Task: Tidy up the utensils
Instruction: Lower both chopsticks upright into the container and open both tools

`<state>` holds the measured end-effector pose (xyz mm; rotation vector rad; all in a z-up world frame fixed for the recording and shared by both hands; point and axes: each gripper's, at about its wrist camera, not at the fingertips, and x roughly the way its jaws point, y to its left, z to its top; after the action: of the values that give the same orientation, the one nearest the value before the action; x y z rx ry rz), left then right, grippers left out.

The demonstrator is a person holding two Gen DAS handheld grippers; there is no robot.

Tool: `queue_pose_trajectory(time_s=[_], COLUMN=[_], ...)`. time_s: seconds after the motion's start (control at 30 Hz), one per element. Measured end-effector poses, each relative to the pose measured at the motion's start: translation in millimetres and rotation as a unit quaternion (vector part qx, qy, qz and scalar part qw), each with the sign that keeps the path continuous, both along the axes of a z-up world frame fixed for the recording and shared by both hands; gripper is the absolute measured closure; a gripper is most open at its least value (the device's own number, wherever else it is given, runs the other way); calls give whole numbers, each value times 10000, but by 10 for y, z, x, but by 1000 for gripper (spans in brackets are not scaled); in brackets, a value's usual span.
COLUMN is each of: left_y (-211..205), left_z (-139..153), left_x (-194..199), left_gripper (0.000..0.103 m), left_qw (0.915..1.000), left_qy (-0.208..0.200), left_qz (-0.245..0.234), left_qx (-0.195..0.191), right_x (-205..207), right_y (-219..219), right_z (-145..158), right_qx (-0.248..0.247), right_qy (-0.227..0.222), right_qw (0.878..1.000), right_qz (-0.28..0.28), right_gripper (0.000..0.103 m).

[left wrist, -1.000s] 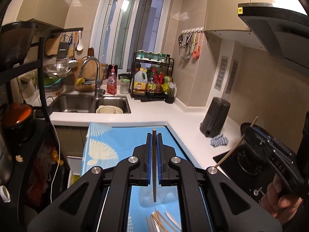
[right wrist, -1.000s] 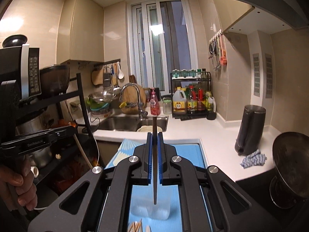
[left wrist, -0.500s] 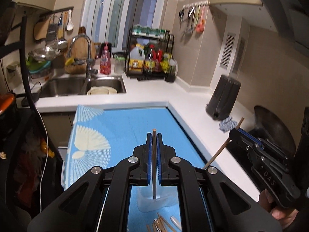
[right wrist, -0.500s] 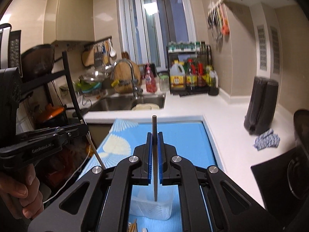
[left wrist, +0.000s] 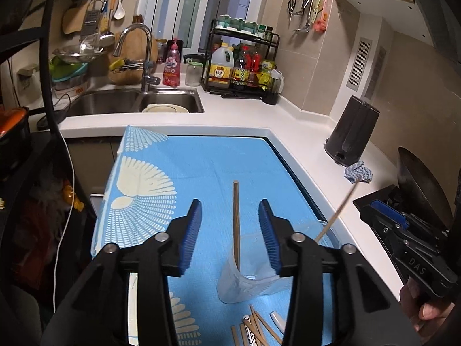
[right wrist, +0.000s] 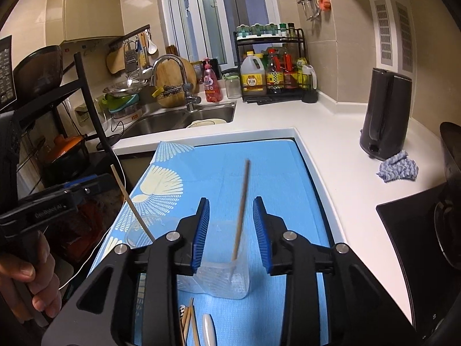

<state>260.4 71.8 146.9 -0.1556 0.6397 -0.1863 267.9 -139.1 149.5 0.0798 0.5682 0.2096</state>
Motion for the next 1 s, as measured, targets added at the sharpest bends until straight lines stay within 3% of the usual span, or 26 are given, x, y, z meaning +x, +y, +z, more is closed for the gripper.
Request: queue_pose_trajectory(time_s=[0.17,0.37,0.57,0.7,0.77,0.8,0.83,1.0], left_y=[-16,14,56,15,-34,-59,-72,-158], left_z=[47,81,-154,-452,-625,-722,-805,-1301], left_x=[-107,-500,-1014,-1362,-1536,-1620,-1685,-2005], left_gripper=[58,58,59,75,82,84,85,90], left_qw=[9999,9988,9976,9973,9970,9969,9970,9984], left_qy=[-101,-473,-686,-729,-764,-775,-763,-551], left_qz=[14,77,103,67,-8,-19,-33,-44], left_qx=[10,77,52,71,117,139,141,146], right_x=[-121,-477,-1069,-1431,-1581,-1646,-1707,-1823], right_y=[-41,-112,-245,-319,-346,-361,-375,-327], right_z=[24,65,-50,-353,-532,-640,-769,-1277], right_qx=[23,-2,120,244,298,359,432,547], right_qy=[-39,-291,-614,-573,-578,-542,-469,58], right_qw=[10000,9996,9980,9981,9979,9978,9979,9985], right_qz=[1,39,82,11,-71,-90,-79,24], right_gripper=[71,71,71,72,79,88,90,91])
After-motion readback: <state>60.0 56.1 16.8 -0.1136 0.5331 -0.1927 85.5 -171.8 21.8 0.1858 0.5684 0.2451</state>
